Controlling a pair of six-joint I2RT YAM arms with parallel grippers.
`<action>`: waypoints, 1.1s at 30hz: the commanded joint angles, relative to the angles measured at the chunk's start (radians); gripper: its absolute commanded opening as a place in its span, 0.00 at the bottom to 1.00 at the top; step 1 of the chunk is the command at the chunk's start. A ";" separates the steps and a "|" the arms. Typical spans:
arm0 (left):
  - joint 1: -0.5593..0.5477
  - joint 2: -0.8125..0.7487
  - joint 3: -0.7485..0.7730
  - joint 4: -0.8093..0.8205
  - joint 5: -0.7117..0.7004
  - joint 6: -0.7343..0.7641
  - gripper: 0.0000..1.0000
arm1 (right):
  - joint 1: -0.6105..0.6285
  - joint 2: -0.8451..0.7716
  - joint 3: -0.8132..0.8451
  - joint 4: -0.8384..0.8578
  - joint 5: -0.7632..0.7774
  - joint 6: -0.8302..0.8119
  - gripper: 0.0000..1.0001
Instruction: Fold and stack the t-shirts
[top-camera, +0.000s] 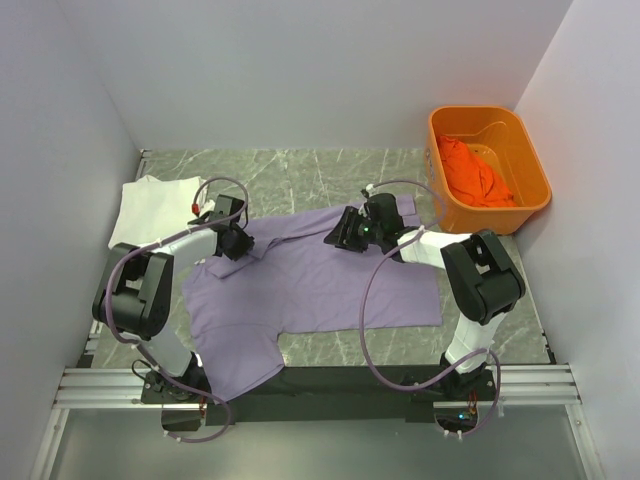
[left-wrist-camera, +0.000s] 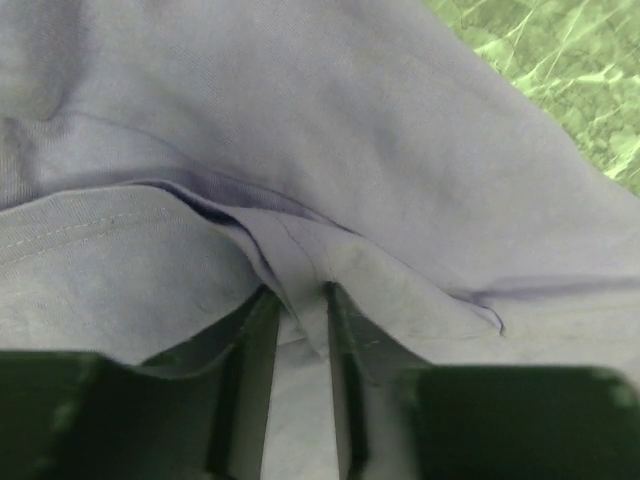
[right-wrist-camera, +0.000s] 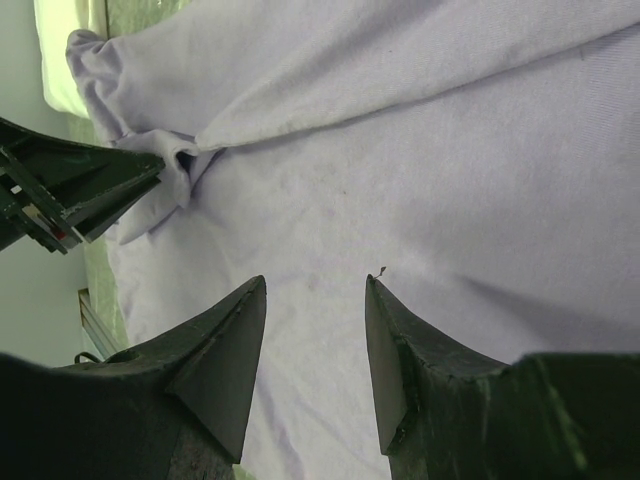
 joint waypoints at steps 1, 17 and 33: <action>0.005 -0.006 0.022 0.026 0.010 0.005 0.28 | -0.012 -0.048 -0.008 0.036 -0.007 -0.011 0.51; 0.003 -0.134 -0.002 -0.035 0.122 -0.113 0.01 | -0.019 -0.072 -0.018 0.038 -0.007 -0.013 0.51; -0.038 -0.309 -0.194 0.003 0.397 -0.355 0.04 | -0.022 -0.100 -0.018 0.029 -0.013 -0.023 0.51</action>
